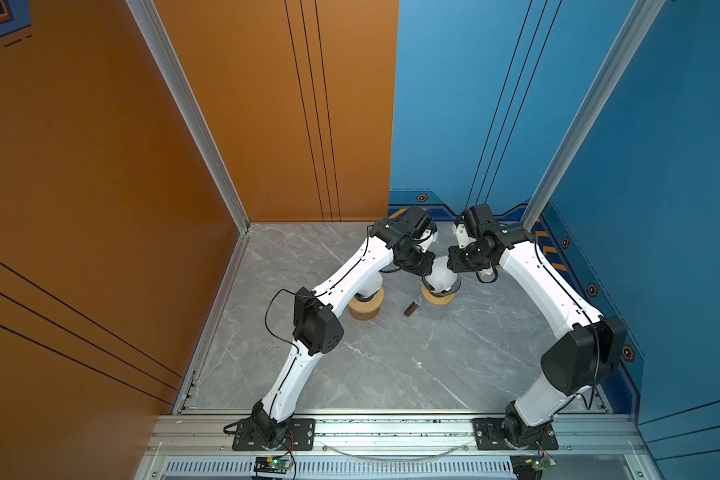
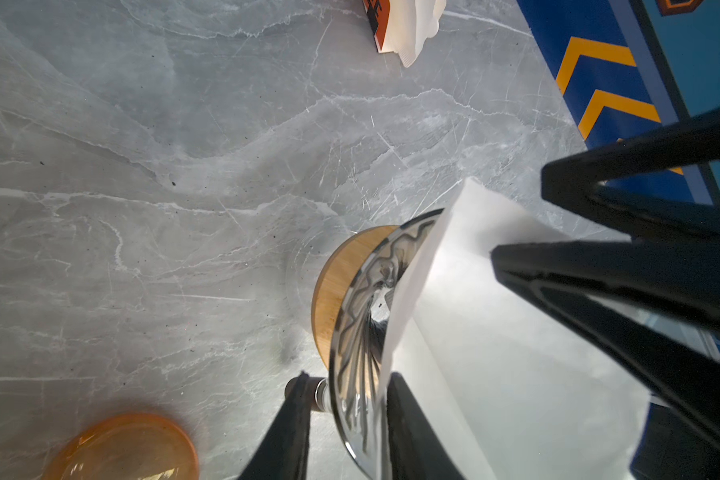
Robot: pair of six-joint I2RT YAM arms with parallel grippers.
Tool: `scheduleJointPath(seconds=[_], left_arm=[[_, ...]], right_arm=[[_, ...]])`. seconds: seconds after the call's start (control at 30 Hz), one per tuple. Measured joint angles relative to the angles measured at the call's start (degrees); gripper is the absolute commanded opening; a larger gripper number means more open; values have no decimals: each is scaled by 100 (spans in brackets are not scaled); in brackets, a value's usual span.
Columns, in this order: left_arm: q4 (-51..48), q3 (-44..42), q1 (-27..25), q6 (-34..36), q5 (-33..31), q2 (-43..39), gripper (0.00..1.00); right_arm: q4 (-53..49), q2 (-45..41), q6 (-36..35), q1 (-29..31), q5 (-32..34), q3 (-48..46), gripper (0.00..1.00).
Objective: Place the coffee filter in the dripper
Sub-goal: 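Lower the filter into the glass dripper with both grippers, opening it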
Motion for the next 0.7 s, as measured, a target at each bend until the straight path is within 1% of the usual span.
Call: scheduleJointPath(seconds=[0.2, 0.47, 0.6, 0.7], left_arm=[[2, -111, -2, 98, -4, -39, 34], [2, -214, -2, 210, -181, -138, 34], [2, -225, -2, 227, -203, -184, 35], [4, -225, -2, 225, -190, -192, 35]], right_arm=[[-114, 0, 15, 4, 162, -9, 41], [-284, 0, 13, 9, 527, -61, 42], [-319, 0, 13, 9, 553, -101, 47], [-317, 0, 17, 7, 413, -101, 50]])
